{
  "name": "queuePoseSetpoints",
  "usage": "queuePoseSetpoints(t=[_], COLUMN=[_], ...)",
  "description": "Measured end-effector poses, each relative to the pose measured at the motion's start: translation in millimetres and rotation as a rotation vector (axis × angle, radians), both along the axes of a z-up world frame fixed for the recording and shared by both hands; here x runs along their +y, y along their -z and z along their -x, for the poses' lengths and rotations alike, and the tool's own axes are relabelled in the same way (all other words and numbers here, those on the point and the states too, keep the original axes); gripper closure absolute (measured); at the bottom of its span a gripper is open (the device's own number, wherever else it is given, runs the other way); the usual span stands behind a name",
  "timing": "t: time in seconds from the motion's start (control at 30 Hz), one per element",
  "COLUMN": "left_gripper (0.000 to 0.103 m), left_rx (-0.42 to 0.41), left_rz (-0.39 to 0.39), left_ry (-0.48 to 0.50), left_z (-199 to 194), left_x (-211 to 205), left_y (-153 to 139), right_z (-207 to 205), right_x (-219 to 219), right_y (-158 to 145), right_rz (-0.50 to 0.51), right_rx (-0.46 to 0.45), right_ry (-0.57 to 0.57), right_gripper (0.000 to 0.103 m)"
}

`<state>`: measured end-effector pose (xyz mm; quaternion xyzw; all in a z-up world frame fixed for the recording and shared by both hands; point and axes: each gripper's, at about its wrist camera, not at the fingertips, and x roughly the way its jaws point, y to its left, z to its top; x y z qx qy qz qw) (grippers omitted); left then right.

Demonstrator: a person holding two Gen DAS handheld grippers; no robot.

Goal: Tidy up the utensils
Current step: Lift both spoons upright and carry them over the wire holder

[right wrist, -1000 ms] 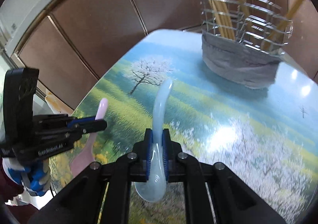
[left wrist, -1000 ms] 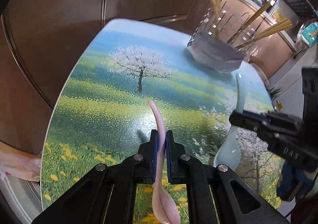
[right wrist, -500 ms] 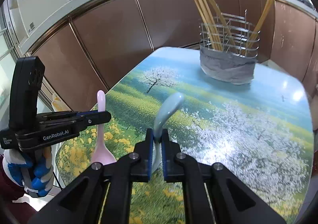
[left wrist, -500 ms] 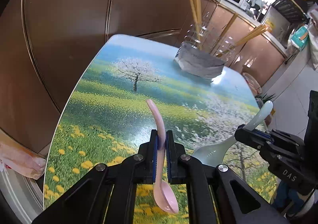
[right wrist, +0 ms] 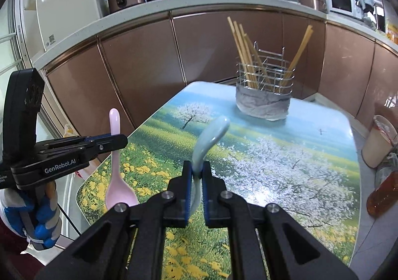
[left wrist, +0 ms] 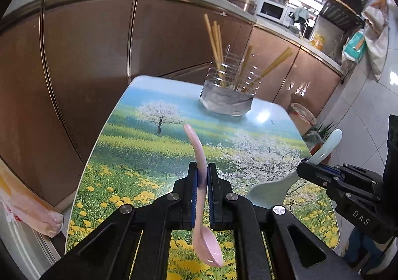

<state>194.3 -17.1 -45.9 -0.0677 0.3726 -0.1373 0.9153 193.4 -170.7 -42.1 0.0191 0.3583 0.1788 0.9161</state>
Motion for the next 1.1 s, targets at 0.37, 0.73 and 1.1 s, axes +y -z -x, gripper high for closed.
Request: queuePoseSetpoints(t=[0.37,0.73,1.1], left_gripper=[0.096,0.096,0.096], left_rx=[-0.079,-0.114,-0.143], left_rz=[-0.035,-0.052,-0.04], left_ry=[0.005,0.022,0.044], left_z=[21,17,-32], left_x=[-6,-17,-34], left_y=[-15,-24,-47], right_z=[20,18,-18], right_x=[-4,-12,-31], right_y=[-17,-29,-58], right_rz=[0.028,0.025,0.048], right_rx=[-0.049,-0.081,-0.14], right_ry=[0.032,0.041,0.073], right_gripper=[0.096,0.096,0.096])
